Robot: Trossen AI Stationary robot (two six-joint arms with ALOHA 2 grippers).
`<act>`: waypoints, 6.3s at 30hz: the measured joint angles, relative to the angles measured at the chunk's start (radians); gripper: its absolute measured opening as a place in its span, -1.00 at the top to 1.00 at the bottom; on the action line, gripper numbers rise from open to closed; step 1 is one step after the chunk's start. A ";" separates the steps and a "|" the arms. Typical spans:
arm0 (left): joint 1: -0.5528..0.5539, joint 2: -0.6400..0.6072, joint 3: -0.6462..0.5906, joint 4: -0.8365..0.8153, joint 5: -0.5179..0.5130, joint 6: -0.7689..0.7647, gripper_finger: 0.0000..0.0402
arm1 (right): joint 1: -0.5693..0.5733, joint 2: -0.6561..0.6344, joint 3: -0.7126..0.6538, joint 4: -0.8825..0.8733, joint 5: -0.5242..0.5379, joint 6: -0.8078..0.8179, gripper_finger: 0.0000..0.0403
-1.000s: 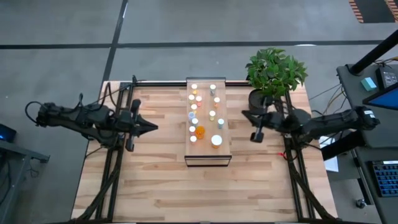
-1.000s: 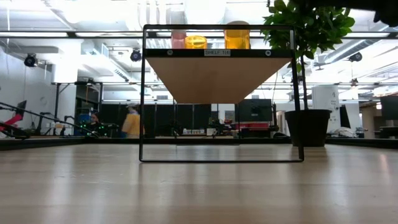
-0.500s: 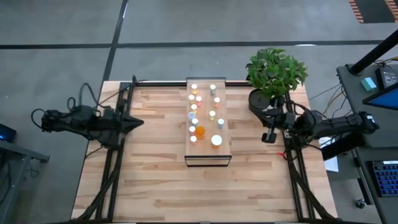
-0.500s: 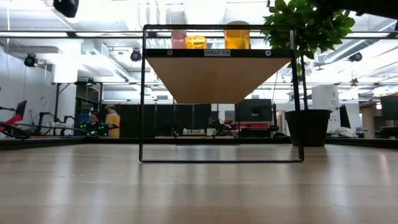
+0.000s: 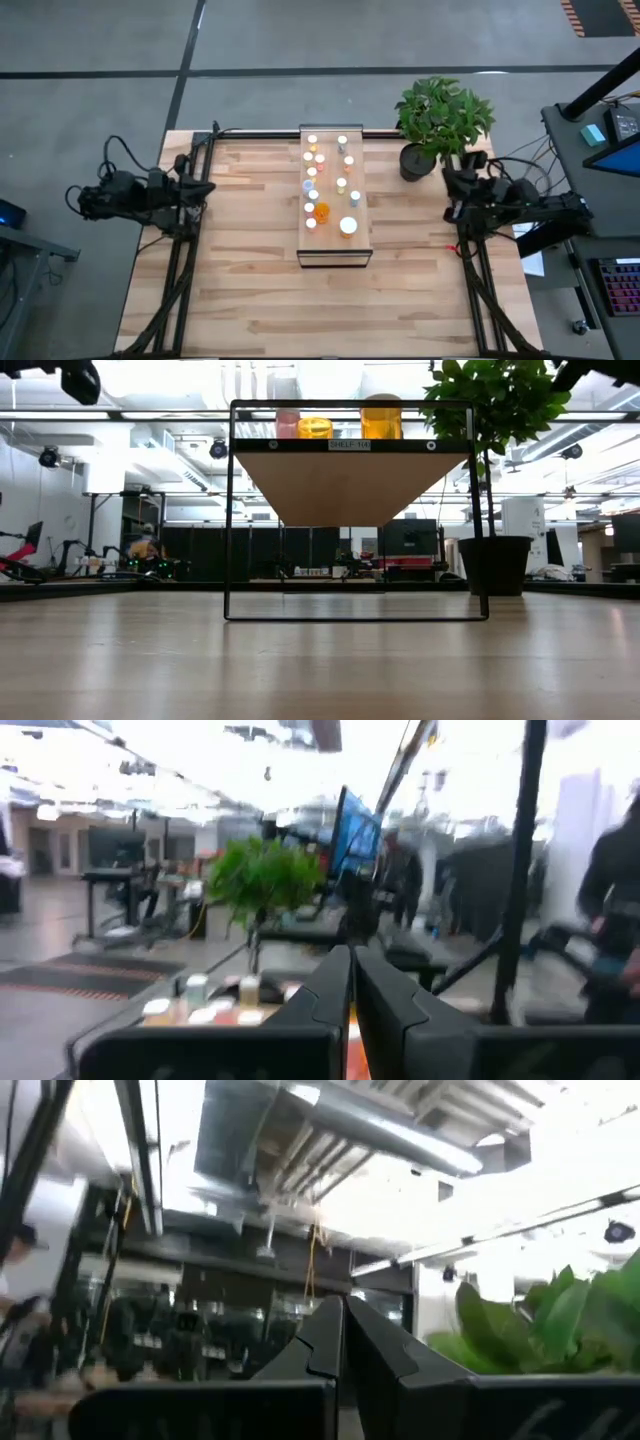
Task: Pick and place medicine bottles onto shelf by color
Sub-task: Return to Home Position
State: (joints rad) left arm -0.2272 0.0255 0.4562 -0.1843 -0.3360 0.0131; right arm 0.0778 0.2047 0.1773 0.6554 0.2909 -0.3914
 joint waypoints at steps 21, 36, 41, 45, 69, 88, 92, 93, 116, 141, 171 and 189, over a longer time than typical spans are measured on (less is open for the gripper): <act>0.000 -0.002 -0.210 0.054 -0.040 -0.011 1.00 | 0.000 -0.086 -0.098 -0.471 0.046 0.320 0.96; 0.000 -0.002 -0.431 0.283 -0.039 -0.008 1.00 | 0.000 -0.073 -0.165 -0.441 0.047 0.451 0.96; -0.001 -0.002 -0.448 0.306 -0.033 0.007 1.00 | 0.000 -0.066 -0.165 -0.442 0.050 0.452 0.96; -0.001 -0.003 -0.445 0.300 -0.027 0.050 1.00 | 0.000 -0.063 -0.166 -0.443 0.050 0.443 0.96; 0.003 0.020 -0.450 0.274 -0.088 -0.032 1.00 | 0.000 -0.058 -0.166 -0.442 0.050 0.418 0.96; 0.003 0.026 -0.452 0.274 -0.088 -0.032 1.00 | 0.000 -0.058 -0.167 -0.442 0.050 0.418 0.96; 0.003 0.025 -0.452 0.274 -0.088 -0.032 1.00 | 0.000 -0.058 -0.167 -0.442 0.050 0.417 0.96; 0.003 0.025 -0.452 0.274 -0.088 -0.032 1.00 | 0.000 -0.058 -0.167 -0.442 0.050 0.417 0.96; 0.003 0.026 -0.449 0.275 -0.088 -0.032 1.00 | 0.000 -0.058 -0.167 -0.442 0.050 0.417 0.96; 0.003 0.026 -0.449 0.275 -0.088 -0.032 1.00 | 0.000 -0.058 -0.167 -0.442 0.050 0.417 0.96; 0.002 0.032 -0.449 0.275 -0.088 -0.032 1.00 | -0.002 -0.204 -0.166 -0.635 -0.211 0.269 0.96; 0.003 0.032 -0.449 0.280 -0.088 -0.032 1.00 | -0.018 -0.200 -0.166 -0.625 -0.211 0.268 0.96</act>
State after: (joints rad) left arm -0.2246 0.0570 0.0074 0.0956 -0.4244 -0.0185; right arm 0.0601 0.0047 0.0109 0.0300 0.0803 -0.1238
